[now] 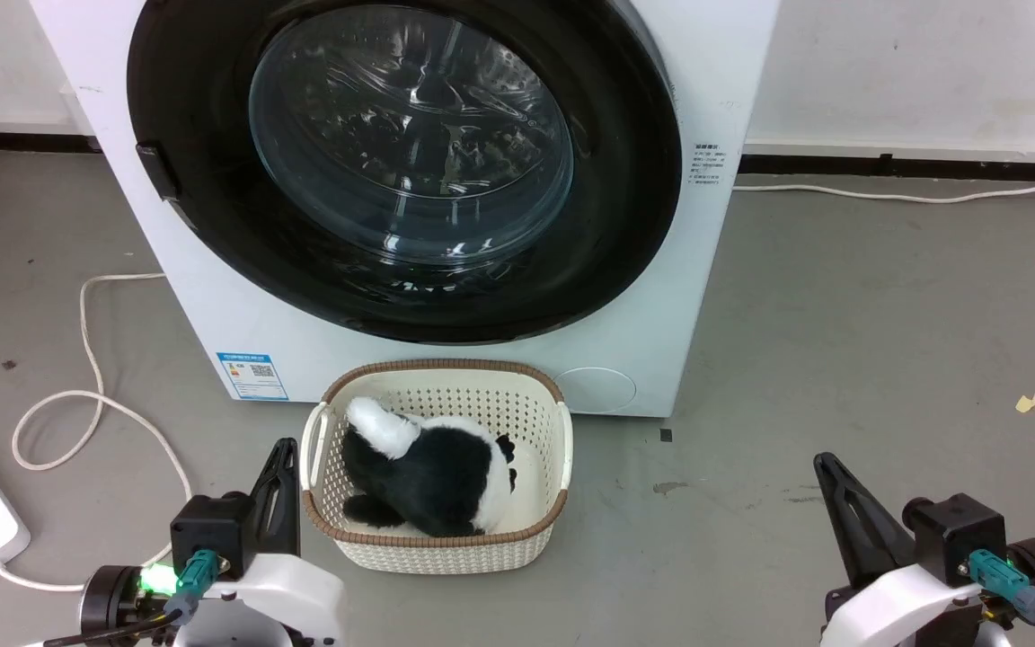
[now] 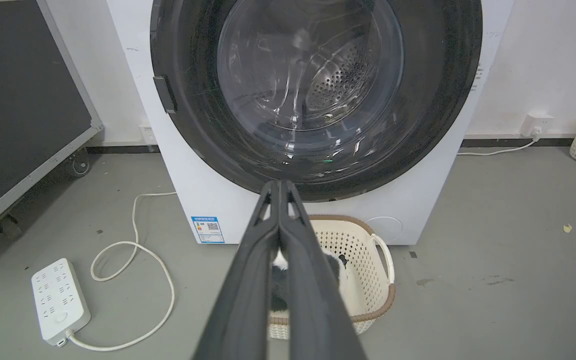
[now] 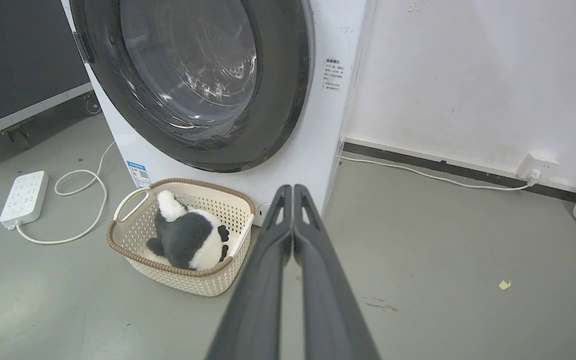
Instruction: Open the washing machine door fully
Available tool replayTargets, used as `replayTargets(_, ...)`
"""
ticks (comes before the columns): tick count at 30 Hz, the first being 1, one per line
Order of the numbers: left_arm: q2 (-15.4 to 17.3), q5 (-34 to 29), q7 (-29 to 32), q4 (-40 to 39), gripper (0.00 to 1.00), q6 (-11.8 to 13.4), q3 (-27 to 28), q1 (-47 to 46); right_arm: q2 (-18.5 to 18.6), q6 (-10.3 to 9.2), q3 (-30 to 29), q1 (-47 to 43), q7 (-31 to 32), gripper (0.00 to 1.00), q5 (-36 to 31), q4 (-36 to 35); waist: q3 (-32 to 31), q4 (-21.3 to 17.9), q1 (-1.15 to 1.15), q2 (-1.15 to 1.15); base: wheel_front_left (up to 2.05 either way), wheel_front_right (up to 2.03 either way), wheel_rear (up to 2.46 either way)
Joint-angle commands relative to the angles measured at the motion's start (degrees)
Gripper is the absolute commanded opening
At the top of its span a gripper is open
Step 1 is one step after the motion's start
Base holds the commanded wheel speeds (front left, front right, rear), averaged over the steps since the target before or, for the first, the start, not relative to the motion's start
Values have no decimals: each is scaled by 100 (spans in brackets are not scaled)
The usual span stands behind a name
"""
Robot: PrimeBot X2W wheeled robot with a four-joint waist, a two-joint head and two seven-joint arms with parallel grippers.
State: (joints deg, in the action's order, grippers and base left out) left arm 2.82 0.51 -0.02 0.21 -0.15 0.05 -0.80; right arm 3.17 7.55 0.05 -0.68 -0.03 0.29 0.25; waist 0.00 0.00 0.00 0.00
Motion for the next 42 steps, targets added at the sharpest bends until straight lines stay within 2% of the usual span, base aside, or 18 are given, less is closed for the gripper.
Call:
replayTargets(1, 6, -51, 2, -21, 0, 15, -5, 80, -29, -6, -5, 68, 3, 0, -29, -25, 0, 0, 0, 0, 0, 0, 0)
replayTargets(20, 6, -51, 2, -21, 0, 15, -5, 80, -29, -6, -5, 68, 3, 0, -29, -25, 0, 0, 0, 0, 0, 0, 0)
replayTargets(21, 0, 4, 0, 1, 100, -1, 0, -2, 0, 1, 0, -1, 0, 100, 2, 0, 0, 0, 0, 0, 0, 0, 0)
replayTargets(42, 0, 21, -244, -32, 100, 76, -137, -89, -3, 0, -78, 100, -244, 100, 79, -62, 207, 41, 0, 0, 0, 0, 0)
